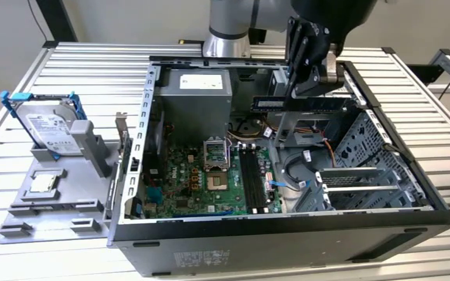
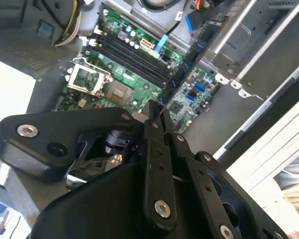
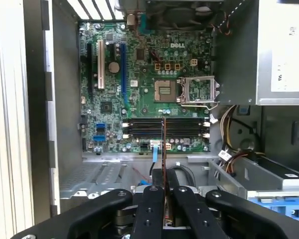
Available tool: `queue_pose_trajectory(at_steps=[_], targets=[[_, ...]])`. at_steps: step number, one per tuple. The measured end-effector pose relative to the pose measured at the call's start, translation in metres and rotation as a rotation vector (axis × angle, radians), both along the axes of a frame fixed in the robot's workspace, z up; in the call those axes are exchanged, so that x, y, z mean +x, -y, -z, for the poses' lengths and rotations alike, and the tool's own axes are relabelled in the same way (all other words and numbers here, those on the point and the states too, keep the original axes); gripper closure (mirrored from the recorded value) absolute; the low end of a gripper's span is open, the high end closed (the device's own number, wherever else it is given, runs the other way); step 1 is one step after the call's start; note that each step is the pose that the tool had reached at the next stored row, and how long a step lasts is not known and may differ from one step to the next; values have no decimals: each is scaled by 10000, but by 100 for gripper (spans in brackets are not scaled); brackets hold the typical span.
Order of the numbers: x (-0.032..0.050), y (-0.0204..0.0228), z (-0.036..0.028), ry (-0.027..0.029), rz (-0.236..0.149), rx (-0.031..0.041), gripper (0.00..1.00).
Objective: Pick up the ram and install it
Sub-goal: 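Insert the ram into the slot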
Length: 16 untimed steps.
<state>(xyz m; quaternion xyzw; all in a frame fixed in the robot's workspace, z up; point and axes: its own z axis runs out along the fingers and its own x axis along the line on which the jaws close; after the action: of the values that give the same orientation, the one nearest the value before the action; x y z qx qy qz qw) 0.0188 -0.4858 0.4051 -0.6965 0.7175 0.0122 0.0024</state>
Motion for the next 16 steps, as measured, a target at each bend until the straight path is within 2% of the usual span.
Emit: queue_pose_trajectory(at_steps=[5,8,10,16], targets=[[0,-225,0,0,0,0,100],[0,-336,0,-1,0,0,100],[0,-392,0,0,1,1,100],[0,-392,0,-5,-82,-1,100]])
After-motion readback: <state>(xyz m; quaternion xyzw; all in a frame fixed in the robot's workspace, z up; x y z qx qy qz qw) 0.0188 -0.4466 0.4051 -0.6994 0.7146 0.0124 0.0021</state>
